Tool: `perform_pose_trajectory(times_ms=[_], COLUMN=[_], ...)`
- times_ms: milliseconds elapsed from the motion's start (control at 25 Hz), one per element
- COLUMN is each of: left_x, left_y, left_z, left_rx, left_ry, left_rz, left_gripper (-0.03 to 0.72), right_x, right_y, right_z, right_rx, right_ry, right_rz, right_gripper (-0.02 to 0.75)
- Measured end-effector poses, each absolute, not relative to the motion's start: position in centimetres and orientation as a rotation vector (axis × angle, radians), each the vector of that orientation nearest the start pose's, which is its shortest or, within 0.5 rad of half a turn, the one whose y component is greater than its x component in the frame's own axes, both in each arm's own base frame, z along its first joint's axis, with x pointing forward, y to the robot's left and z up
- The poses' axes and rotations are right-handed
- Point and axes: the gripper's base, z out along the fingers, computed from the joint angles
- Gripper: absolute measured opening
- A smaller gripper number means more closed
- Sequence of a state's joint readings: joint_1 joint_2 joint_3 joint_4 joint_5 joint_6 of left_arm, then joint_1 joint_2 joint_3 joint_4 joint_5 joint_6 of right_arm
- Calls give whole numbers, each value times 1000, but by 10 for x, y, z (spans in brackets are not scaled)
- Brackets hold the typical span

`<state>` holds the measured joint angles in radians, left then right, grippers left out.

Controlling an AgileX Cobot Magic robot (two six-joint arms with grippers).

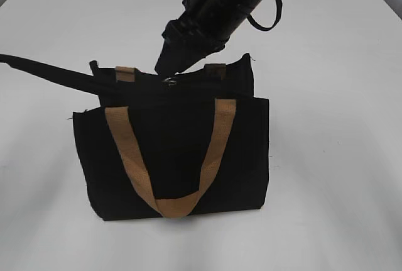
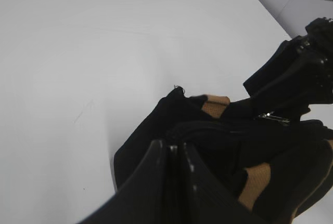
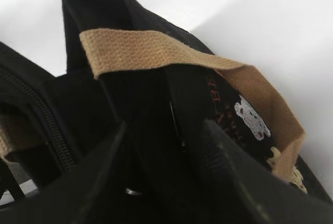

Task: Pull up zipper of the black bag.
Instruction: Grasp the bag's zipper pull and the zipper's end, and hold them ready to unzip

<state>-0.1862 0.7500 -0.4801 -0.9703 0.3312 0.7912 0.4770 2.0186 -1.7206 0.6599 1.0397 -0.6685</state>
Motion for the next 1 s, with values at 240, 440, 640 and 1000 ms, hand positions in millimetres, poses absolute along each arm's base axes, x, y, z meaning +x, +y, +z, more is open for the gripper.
perform_pose_trajectory(times_ms=[240,440,640,1000], left_x=[145,145,145,144], left_y=[-52,-52,-52,-53], left_z=[288,288,288,287], left_rx=[215,215,214,220], left_ry=[1951,1951,1951,1955], left_rz=[-488,-488,-488,-494], left_gripper=[24,24,24,24], right_x=[363,353,353,358], right_y=[243,239,240,244], right_z=[266,286,279,266], right_rx=[-1185,-1211,-1230,-1209], right_ry=[2388,2362,2397,2414], right_rz=[813,827,845,867], right_gripper=[298,299,377,87])
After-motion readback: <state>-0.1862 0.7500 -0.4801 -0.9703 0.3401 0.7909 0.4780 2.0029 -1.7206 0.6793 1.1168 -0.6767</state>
